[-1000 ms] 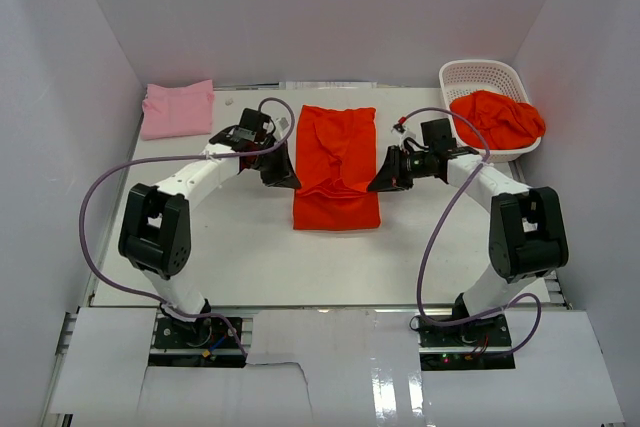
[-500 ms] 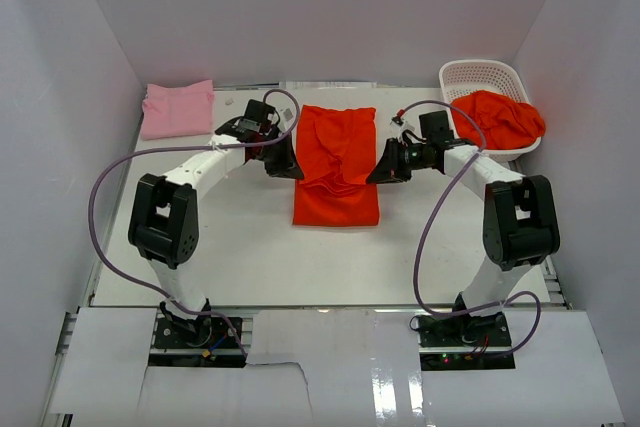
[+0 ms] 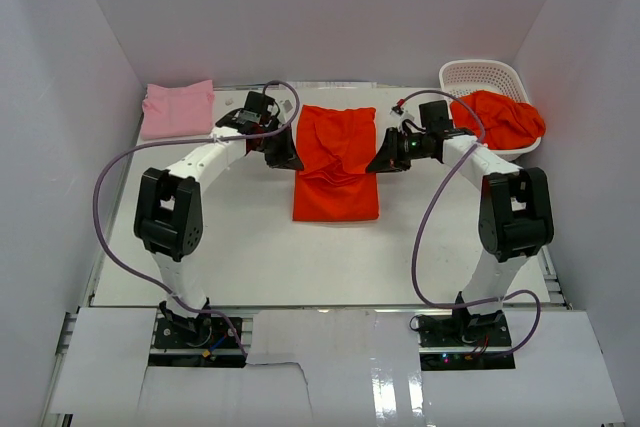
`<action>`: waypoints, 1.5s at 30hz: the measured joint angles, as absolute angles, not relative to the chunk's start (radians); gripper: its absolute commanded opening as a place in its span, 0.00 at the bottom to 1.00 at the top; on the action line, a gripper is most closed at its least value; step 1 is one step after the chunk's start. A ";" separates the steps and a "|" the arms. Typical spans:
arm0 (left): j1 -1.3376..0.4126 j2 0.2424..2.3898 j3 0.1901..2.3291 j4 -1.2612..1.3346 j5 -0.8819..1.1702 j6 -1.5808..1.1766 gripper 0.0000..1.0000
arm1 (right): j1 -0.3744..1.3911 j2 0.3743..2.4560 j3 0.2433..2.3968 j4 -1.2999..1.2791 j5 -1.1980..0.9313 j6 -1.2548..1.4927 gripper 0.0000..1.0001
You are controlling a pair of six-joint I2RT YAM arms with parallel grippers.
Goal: Fold and stack the t-shirts
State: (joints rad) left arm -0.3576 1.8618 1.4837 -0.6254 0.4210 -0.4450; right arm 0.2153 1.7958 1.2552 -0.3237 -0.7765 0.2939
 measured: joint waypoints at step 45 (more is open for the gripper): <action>-0.336 2.146 1.649 -0.583 0.369 -0.412 0.20 | 0.186 2.107 1.438 -0.286 -0.762 0.245 0.24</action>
